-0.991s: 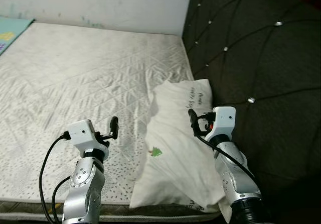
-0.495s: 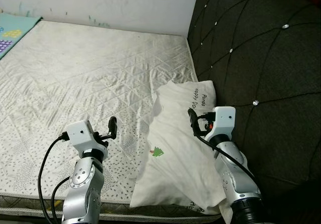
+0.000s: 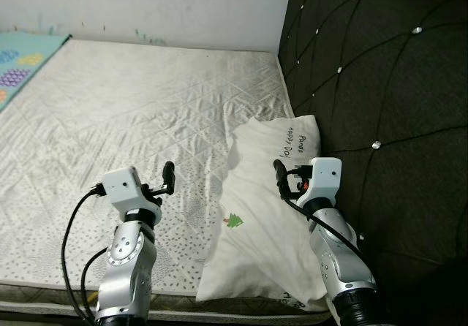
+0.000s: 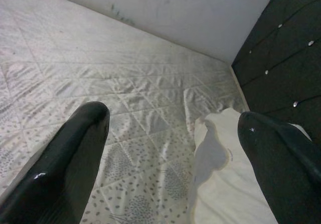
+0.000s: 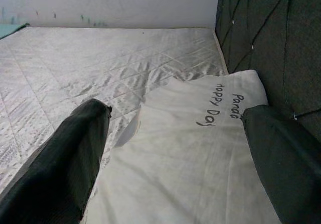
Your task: Clean up the room
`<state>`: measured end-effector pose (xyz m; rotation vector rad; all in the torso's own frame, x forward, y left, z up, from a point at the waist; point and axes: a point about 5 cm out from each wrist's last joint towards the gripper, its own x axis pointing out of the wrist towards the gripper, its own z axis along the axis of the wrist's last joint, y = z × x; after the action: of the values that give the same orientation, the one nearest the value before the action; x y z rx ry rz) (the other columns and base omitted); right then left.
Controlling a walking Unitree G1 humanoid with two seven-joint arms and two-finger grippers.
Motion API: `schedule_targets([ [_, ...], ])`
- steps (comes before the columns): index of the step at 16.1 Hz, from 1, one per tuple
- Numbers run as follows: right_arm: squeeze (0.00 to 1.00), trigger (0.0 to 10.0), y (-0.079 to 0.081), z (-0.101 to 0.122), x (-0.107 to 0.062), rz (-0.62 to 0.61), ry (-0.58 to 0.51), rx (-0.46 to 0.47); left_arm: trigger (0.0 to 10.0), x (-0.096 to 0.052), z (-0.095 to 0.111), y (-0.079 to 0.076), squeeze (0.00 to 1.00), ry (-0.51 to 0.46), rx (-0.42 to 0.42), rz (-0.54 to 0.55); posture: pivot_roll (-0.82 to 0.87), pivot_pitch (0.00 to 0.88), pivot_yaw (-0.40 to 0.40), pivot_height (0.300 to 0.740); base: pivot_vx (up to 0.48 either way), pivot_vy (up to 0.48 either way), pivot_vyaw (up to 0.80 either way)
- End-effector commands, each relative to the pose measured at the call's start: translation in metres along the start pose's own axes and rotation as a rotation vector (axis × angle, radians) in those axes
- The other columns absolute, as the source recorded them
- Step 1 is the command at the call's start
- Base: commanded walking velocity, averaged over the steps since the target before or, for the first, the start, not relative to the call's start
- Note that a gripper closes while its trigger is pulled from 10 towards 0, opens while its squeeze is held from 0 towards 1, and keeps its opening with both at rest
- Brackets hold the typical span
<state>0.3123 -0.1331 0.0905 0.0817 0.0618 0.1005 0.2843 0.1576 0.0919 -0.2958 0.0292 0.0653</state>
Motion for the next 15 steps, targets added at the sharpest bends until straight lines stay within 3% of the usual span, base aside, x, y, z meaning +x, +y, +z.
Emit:
schedule_targets([
  [1,0.00,10.0,-0.002,0.004,0.004,-0.008,-0.016,-0.006,10.0,0.003,-0.002,-0.001,0.00,0.004,0.007,-0.010,-0.06,0.000,0.019,0.740,0.000,0.000,0.00],
  [7,0.00,10.0,-0.002,0.019,0.023,-0.053,-0.091,0.019,10.0,0.033,0.012,-0.009,0.00,-0.031,0.045,-0.080,-0.08,0.000,0.102,0.740,0.000,0.000,0.00],
  [11,0.00,10.0,0.002,0.027,0.035,-0.064,-0.118,0.032,10.0,0.050,0.025,-0.010,0.00,-0.067,0.063,-0.096,-0.09,0.000,0.110,0.740,0.000,0.000,0.00],
  [15,0.00,10.0,0.011,0.039,0.043,-0.018,-0.149,0.034,10.0,0.053,0.030,0.006,0.00,-0.099,0.049,-0.016,-0.08,0.000,0.077,0.740,0.000,0.000,0.00],
])
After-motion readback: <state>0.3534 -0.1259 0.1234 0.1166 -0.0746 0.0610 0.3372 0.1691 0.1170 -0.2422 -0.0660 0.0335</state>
